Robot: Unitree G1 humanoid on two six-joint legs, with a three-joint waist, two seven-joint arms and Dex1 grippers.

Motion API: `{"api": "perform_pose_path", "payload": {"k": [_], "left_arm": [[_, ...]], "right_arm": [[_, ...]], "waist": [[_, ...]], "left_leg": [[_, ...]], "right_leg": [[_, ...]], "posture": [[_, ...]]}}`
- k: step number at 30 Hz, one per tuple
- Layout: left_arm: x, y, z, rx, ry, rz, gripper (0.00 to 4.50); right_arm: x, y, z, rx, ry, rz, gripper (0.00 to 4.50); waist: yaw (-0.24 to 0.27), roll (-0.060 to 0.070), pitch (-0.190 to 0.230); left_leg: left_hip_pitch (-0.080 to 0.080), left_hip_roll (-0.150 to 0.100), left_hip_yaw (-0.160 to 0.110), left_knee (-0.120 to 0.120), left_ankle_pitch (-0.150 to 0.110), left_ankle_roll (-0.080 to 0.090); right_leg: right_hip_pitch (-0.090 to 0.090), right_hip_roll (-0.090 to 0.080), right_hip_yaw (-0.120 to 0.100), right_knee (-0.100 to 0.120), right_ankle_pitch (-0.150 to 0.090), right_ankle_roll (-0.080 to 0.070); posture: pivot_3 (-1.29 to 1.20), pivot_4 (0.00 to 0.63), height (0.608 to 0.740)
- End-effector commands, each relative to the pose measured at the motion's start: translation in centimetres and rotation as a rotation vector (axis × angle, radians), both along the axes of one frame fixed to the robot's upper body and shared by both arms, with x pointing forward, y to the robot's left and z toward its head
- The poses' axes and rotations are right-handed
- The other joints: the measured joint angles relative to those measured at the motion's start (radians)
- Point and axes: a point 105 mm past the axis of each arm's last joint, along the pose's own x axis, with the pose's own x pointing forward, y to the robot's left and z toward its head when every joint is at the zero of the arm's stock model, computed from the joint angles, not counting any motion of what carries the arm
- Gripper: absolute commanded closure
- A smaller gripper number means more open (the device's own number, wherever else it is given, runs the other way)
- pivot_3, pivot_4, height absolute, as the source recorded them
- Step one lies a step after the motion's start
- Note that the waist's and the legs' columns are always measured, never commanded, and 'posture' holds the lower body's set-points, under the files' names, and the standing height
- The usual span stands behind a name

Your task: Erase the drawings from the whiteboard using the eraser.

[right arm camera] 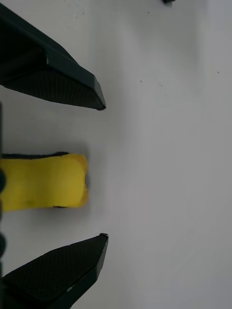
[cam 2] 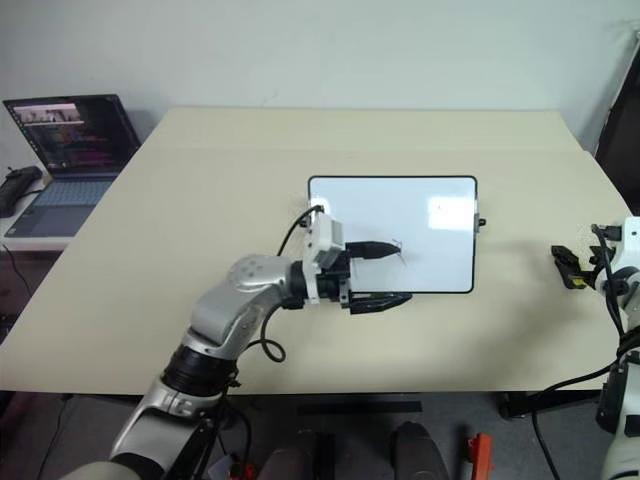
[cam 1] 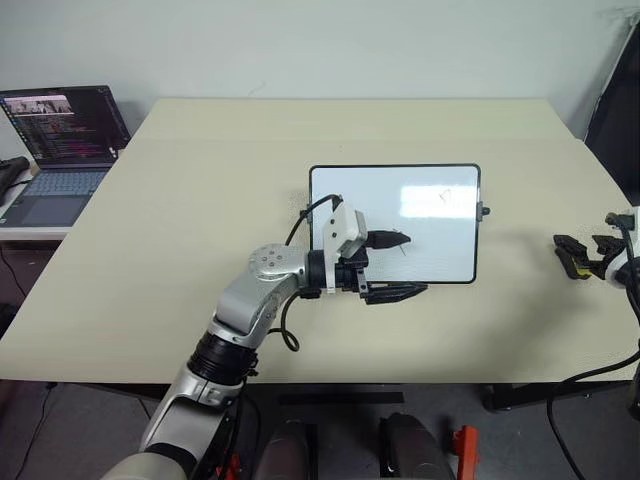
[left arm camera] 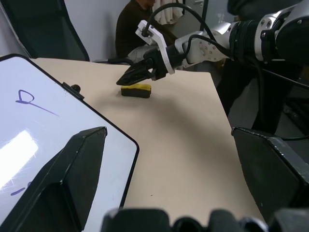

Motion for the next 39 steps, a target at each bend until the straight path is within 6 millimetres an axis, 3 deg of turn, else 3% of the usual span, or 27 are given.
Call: {"api": "perform_pose_path", "payload": {"k": [1,22,26,33,39], "left_arm": [[-0.8,-0.6,0.5,-0.010,-0.036,-0.025,0.00],[-1.1,-0.7,0.7,-0.022,-0.026,-0.036,0.00],[-1.1,-0.7,0.7,-0.025,-0.027,-0.033,0.00],[-1.1,-0.6,0.6,-0.021,-0.027,-0.030,0.00],[-1.1,-0.5,0.5,-0.016,-0.025,-0.030,0.00]], "right_arm": [[0.0,-0.3,0.9,-0.016,-0.016,0.000,0.03],[-1.4,-1.0,-0.7,0.017,0.007,-0.024,0.03],[-1.3,-1.1,-0.7,0.019,0.009,-0.032,0.92],[-1.2,-0.9,-0.7,0.024,0.003,-0.028,3.45],[-0.9,-0.3,-0.4,0.025,-0.020,0.005,3.55]], "waist": [[0.000,0.000,0.000],[-0.003,0.000,0.000],[-0.003,0.000,0.000],[-0.003,0.000,0.000],[-0.003,0.000,0.000]], "left_leg": [[0.000,0.000,0.001,0.000,0.000,0.000],[0.006,0.000,0.013,0.000,0.000,0.000],[0.006,0.000,0.013,0.000,0.000,0.000],[0.007,0.000,0.014,0.000,0.000,0.000],[0.007,0.000,0.014,0.000,0.000,0.000]], "right_leg": [[0.000,0.000,0.001,0.000,0.000,0.000],[0.000,0.000,0.013,0.000,0.002,0.004],[0.000,0.000,0.014,0.000,0.002,0.004],[0.000,0.000,0.014,0.000,0.002,0.005],[0.000,0.000,0.014,0.000,0.002,0.005]], "posture": [[0.00,0.150,0.740],[0.00,0.150,0.740],[0.00,0.150,0.740],[0.00,0.150,0.740],[0.00,0.150,0.740]]}}
